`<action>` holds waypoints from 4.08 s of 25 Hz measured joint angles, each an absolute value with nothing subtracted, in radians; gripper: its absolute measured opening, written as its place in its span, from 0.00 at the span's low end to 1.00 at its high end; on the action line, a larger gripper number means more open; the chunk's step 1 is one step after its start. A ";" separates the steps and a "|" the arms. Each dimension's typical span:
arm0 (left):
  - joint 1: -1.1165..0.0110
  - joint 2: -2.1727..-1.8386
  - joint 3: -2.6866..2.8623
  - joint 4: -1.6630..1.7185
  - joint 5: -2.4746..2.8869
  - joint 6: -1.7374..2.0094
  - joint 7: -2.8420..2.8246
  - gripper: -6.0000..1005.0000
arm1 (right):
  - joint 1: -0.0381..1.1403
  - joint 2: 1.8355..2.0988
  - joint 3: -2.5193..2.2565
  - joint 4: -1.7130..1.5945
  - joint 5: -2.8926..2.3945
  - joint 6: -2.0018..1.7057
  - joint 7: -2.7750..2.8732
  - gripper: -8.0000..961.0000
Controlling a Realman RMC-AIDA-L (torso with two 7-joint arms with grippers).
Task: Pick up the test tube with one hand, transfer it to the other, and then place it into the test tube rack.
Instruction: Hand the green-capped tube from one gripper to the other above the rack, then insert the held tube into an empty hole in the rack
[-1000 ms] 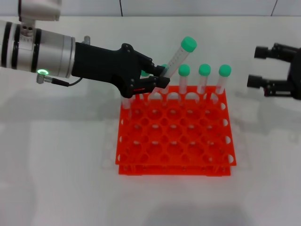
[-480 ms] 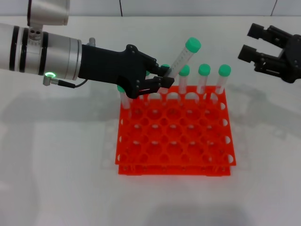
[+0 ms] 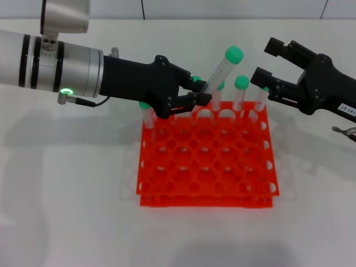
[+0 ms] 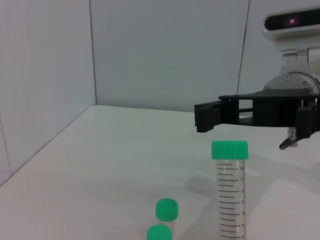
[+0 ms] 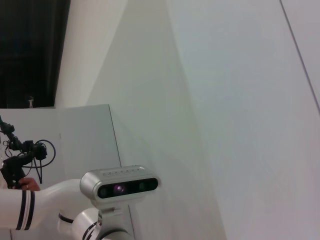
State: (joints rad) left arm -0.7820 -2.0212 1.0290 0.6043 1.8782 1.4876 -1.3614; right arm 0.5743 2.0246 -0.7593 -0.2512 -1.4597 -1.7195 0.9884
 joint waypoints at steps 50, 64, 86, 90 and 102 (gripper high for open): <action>-0.787 -2.053 1.035 0.604 1.902 1.472 -1.355 0.22 | 0.689 2.028 -0.761 -0.051 -1.436 -1.648 0.844 0.33; -0.787 -2.075 1.035 0.615 1.902 1.448 -1.382 0.23 | 0.679 2.028 -0.752 -0.051 -1.434 -1.653 0.845 0.28; -0.614 -2.070 1.043 1.156 1.959 1.638 -1.854 0.72 | 0.662 2.018 -0.754 -0.070 -1.436 -1.677 0.872 0.28; -0.490 -2.076 1.040 1.416 1.999 1.663 -1.974 0.83 | 0.645 2.019 -0.763 -0.119 -1.440 -1.679 0.904 0.28; -0.049 -2.085 1.038 1.632 1.838 1.632 -1.847 0.87 | 0.687 2.020 -0.825 -0.234 -1.445 -1.676 1.005 0.28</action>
State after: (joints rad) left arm -0.0491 -2.0854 1.0377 1.6320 1.8379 1.6320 -1.8469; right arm 0.6871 2.0199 -0.8245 -0.2335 -1.4446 -1.6758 1.0050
